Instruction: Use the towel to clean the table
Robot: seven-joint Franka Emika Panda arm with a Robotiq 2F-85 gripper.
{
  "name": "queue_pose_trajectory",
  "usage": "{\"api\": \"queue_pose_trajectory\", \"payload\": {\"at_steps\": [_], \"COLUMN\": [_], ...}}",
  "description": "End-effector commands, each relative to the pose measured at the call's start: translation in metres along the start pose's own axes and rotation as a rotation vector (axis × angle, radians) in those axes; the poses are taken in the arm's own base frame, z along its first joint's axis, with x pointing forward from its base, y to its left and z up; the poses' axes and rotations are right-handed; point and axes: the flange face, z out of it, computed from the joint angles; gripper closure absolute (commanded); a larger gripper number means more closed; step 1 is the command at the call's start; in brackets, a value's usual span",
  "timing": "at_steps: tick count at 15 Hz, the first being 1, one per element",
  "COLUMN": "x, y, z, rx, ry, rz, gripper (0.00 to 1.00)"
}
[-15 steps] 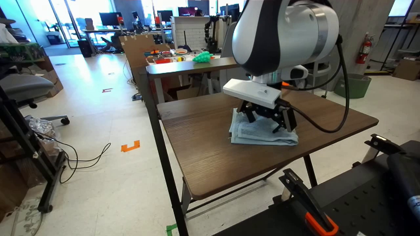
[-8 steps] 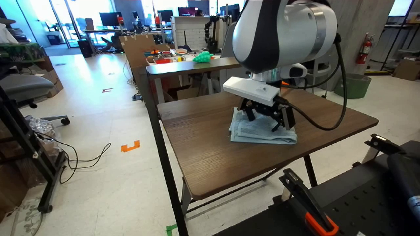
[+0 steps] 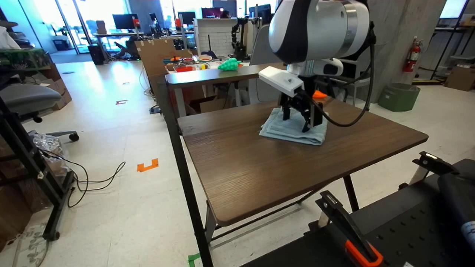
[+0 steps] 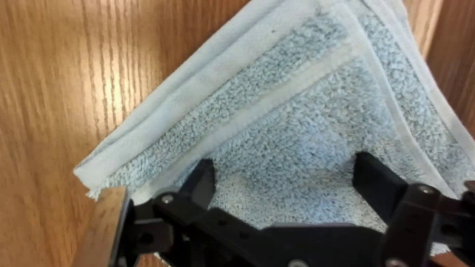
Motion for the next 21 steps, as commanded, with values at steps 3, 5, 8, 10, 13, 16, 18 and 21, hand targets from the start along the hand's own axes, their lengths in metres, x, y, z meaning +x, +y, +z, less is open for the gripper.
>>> {"api": "queue_pose_trajectory", "payload": {"at_steps": [3, 5, 8, 10, 13, 16, 18, 21], "x": [-0.037, -0.075, -0.131, -0.167, -0.208, -0.207, -0.19, -0.149], "y": [0.0, 0.022, 0.058, 0.086, 0.104, 0.082, 0.064, 0.029], "z": [0.023, 0.03, 0.036, 0.032, 0.026, 0.021, 0.017, 0.014], "rx": [-0.083, -0.11, -0.149, -0.165, -0.122, -0.055, -0.023, 0.034], "ry": [-0.086, -0.126, -0.162, -0.177, -0.162, -0.142, -0.131, -0.107], "rz": [-0.059, -0.17, -0.315, -0.417, -0.499, -0.463, -0.411, -0.303], "gripper": [0.0, 0.0, 0.0, 0.0, 0.0, 0.0, 0.0, 0.0]}}
